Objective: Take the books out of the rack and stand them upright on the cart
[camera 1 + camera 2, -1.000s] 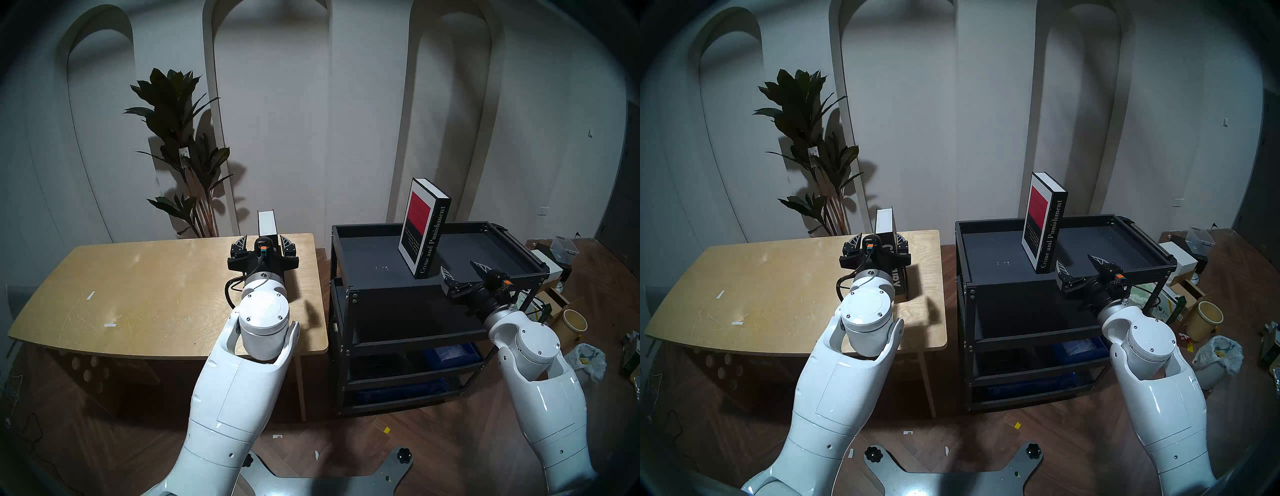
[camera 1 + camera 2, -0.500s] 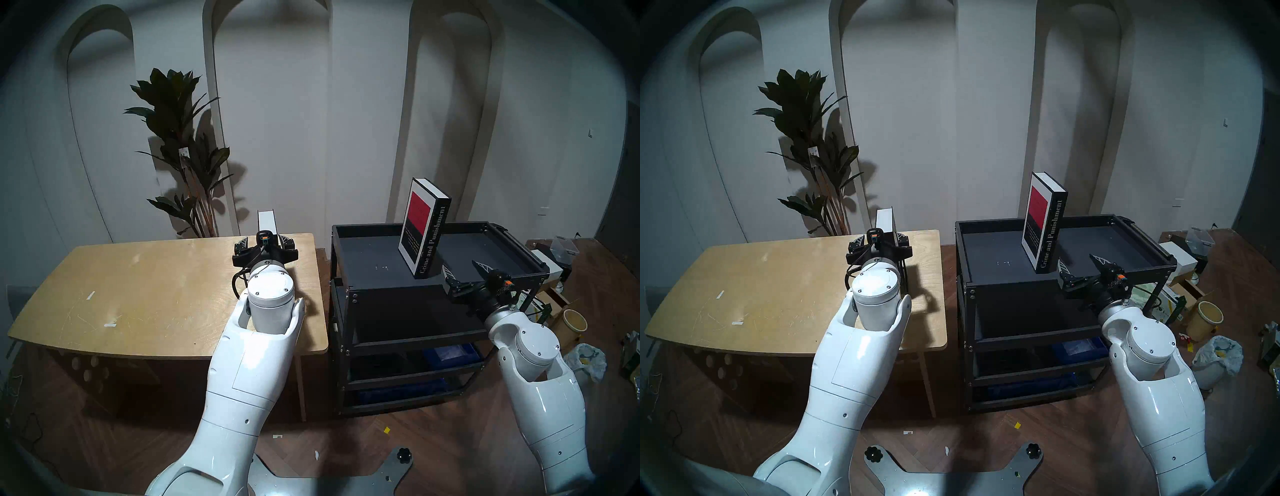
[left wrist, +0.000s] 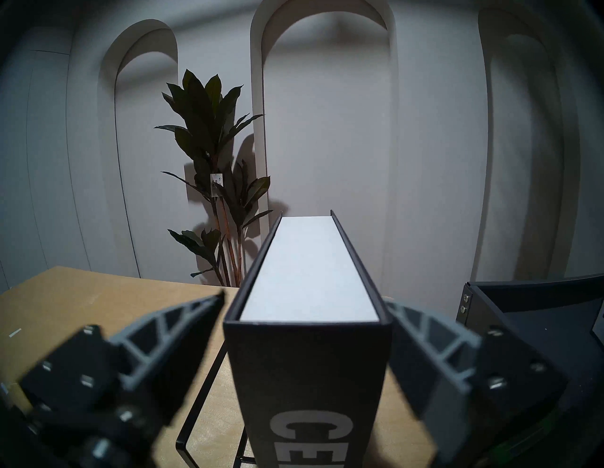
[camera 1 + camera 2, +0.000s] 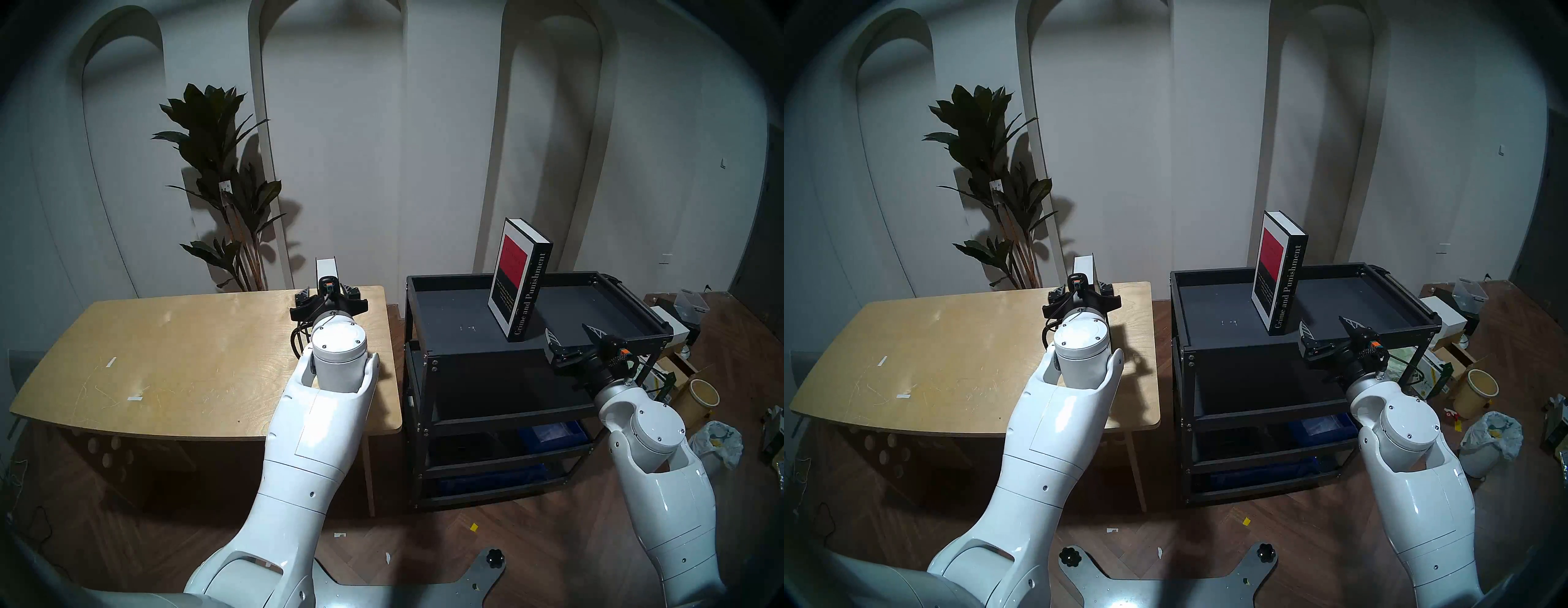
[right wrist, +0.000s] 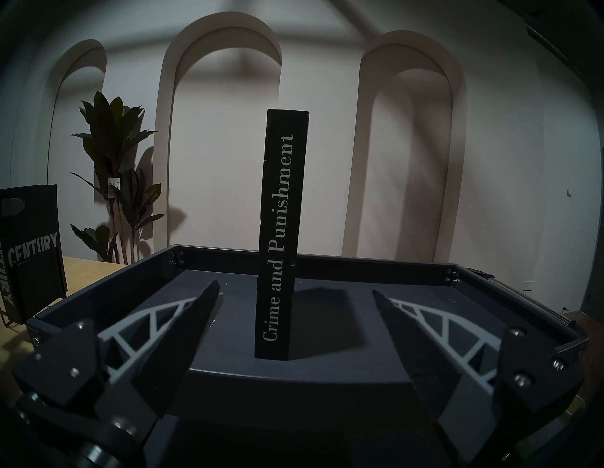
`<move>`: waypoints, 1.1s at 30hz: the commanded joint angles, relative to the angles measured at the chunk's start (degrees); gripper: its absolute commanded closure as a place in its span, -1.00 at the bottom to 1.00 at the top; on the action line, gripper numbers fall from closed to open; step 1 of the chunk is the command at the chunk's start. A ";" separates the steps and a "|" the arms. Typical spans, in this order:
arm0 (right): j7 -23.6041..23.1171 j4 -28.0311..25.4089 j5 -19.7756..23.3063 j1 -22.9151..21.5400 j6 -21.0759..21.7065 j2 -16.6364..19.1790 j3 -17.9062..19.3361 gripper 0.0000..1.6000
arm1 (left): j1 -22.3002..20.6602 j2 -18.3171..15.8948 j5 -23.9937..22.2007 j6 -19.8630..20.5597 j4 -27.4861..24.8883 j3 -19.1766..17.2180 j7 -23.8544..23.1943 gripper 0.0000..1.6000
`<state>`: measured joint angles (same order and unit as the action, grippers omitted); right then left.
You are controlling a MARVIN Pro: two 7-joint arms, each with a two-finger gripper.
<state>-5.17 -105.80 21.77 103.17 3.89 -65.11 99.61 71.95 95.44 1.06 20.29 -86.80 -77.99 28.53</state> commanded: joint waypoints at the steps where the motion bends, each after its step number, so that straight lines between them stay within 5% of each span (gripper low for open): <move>1: -0.05 -1.50 0.04 -0.12 -0.86 -0.04 0.35 -1.00 | -2.76 0.08 -0.50 -0.39 -0.65 -0.30 -0.90 0.29; 2: -0.05 -1.48 0.02 -0.13 -0.92 -0.04 0.34 -1.00 | -2.78 0.12 -0.55 -0.25 -0.69 -0.37 -0.89 0.49; 3: -0.05 -1.47 0.00 -0.15 -0.92 -0.04 0.33 -1.00 | -2.79 0.09 -0.58 -0.23 -0.71 -0.38 -0.94 0.93; 5: -0.10 -1.45 0.02 -0.17 -0.91 -0.01 0.32 -1.00 | -2.71 0.05 -0.80 -0.11 -0.96 -0.47 -1.21 1.00; 20: -1.76 -2.47 -2.82 -2.45 -1.91 1.07 -3.32 -1.00 | -2.22 0.39 -0.29 4.56 -12.02 0.51 -1.26 1.00; 33: -4.28 -6.09 -3.88 -6.39 -4.25 -1.08 -10.87 -1.00 | -5.57 3.30 -0.17 10.17 -20.86 3.83 -1.44 1.00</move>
<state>-8.48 -108.72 17.52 99.93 1.41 -64.66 91.45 70.43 96.86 0.37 28.95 -102.38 -75.99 26.89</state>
